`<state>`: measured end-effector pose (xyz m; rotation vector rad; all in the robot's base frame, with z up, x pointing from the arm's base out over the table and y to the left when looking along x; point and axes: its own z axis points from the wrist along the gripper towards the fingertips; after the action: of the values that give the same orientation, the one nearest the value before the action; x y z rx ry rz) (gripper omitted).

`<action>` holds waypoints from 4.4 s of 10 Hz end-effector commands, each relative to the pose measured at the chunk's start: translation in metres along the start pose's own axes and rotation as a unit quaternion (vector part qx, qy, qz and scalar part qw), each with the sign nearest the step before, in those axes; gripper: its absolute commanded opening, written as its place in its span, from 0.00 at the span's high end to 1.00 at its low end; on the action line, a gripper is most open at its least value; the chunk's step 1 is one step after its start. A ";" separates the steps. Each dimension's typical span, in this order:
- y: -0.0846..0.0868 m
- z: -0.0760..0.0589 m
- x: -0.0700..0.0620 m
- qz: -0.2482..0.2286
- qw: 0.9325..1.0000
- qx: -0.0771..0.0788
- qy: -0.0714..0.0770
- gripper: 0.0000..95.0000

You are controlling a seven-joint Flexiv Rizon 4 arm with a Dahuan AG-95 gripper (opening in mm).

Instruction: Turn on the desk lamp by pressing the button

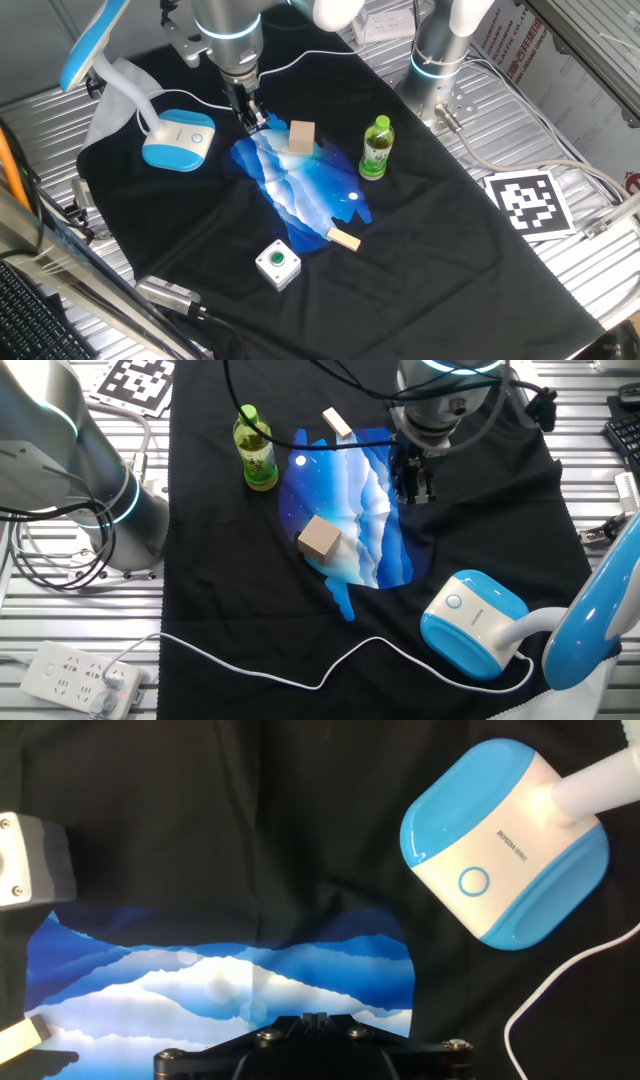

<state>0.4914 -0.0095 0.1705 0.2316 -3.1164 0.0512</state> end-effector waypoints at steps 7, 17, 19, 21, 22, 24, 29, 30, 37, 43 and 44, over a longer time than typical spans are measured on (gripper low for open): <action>-0.001 -0.019 0.006 0.004 1.000 -0.008 -0.002 1.00; -0.002 -0.021 0.008 0.001 1.000 -0.009 0.000 1.00; -0.003 -0.022 0.009 0.001 1.000 -0.010 0.001 1.00; -0.004 -0.024 0.011 0.000 1.000 -0.012 0.000 1.00; -0.005 -0.025 0.012 0.000 1.000 -0.011 0.001 1.00; -0.006 -0.026 0.013 0.000 1.000 -0.011 0.002 1.00; -0.006 -0.027 0.014 -0.002 1.000 -0.012 0.000 1.00; -0.006 -0.027 0.014 -0.003 1.000 -0.011 0.000 1.00; -0.008 -0.029 0.017 -0.025 1.000 -0.016 -0.001 1.00; -0.010 0.001 0.020 -0.067 0.998 -0.005 0.008 1.00; -0.010 0.003 0.018 -0.078 0.997 0.003 0.009 1.00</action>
<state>0.4747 -0.0214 0.1689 0.4621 -3.0723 0.0488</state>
